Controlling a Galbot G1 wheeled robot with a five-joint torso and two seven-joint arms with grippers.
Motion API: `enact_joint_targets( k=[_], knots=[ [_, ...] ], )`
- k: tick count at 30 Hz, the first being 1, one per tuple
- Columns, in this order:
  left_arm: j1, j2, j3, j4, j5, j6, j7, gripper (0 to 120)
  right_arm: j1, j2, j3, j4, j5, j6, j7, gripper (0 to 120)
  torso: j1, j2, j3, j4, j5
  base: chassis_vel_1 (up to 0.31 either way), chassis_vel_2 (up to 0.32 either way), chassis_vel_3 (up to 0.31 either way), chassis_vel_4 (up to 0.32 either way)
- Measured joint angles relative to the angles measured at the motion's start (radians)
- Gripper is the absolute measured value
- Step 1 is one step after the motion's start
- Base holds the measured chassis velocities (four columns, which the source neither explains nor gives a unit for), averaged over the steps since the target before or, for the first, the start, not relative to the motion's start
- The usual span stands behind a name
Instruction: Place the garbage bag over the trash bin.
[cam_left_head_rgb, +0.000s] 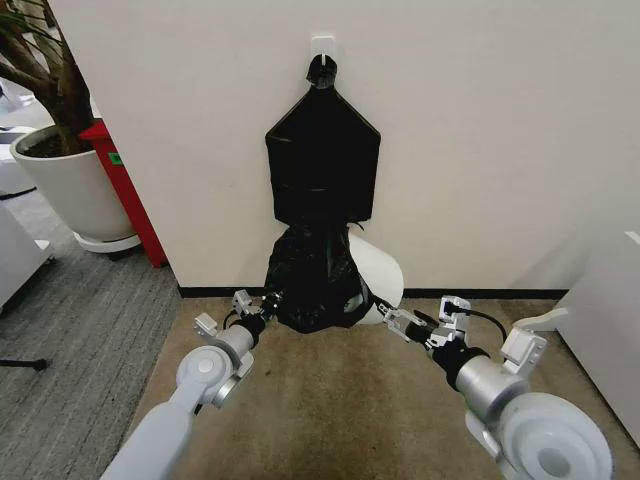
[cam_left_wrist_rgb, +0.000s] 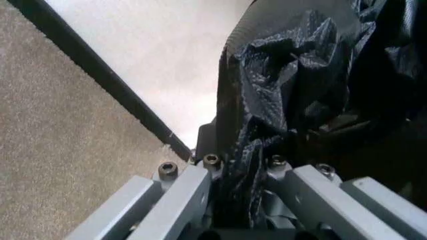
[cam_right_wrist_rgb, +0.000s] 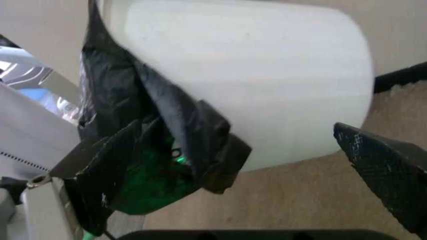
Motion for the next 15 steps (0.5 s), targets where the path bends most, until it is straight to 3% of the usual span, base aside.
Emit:
enact_joint_targets(
  k=[15],
  knots=[
    [0.008, -0.006, 0.011, -0.032, 0.028, -0.002, -0.003, 3, 0.041, 0.016, -0.027, -0.072, -0.005, -0.006, 0.017, 100, 0.0, 0.0, 0.0, 0.0, 0.0, 0.0, 0.0, 0.0, 0.0]
  ],
)
